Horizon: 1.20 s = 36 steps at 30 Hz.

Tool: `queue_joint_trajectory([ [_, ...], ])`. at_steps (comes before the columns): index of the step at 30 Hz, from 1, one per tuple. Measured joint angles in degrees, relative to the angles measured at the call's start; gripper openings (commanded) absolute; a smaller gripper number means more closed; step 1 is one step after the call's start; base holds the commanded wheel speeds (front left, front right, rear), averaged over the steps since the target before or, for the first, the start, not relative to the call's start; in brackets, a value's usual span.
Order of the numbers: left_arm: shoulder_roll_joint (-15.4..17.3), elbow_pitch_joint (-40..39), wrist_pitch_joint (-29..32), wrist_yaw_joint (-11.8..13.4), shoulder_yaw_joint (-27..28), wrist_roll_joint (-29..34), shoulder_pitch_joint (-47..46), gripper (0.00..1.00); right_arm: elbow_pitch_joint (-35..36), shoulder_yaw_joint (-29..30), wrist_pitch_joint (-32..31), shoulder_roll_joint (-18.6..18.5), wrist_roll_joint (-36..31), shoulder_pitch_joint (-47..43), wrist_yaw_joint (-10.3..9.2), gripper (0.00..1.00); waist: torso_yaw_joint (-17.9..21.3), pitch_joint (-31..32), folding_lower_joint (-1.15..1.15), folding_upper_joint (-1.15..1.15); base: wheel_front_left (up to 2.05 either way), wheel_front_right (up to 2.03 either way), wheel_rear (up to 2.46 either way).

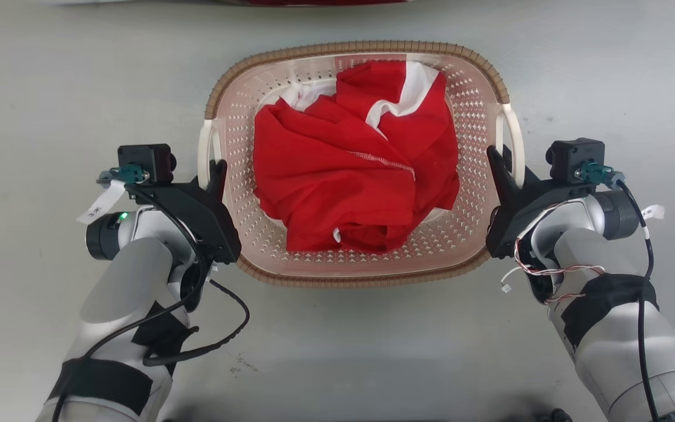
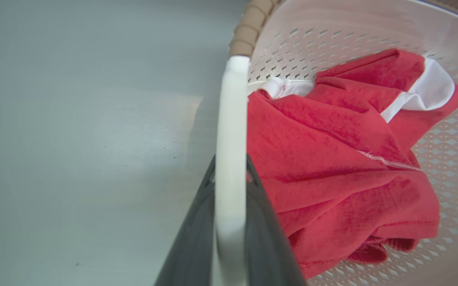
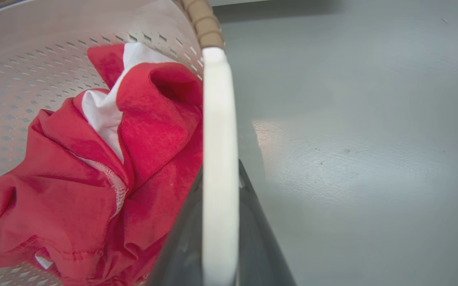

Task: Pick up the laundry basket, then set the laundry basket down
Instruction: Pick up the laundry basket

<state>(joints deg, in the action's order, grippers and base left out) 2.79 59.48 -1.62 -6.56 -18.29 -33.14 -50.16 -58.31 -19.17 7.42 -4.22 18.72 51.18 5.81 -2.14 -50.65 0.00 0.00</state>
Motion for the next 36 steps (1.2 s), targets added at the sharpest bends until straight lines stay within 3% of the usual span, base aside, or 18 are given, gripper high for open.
queue_joint_trajectory([
  [17,-1.3,7.6,0.4,-0.9,-0.5,-1.7,0.2,0.0,-7.3,-0.4,1.0,1.4,2.0,-0.1,0.77,0.0,0.4,7.6,0.0,0.0,0.0,0.0,0.0],
  [36,-2.8,12.7,6.7,-1.1,-0.6,-3.8,4.7,0.0,-13.5,-1.0,-2.9,2.5,5.7,-5.1,1.79,0.0,1.1,22.9,-0.01,0.0,0.0,0.0,0.0],
])
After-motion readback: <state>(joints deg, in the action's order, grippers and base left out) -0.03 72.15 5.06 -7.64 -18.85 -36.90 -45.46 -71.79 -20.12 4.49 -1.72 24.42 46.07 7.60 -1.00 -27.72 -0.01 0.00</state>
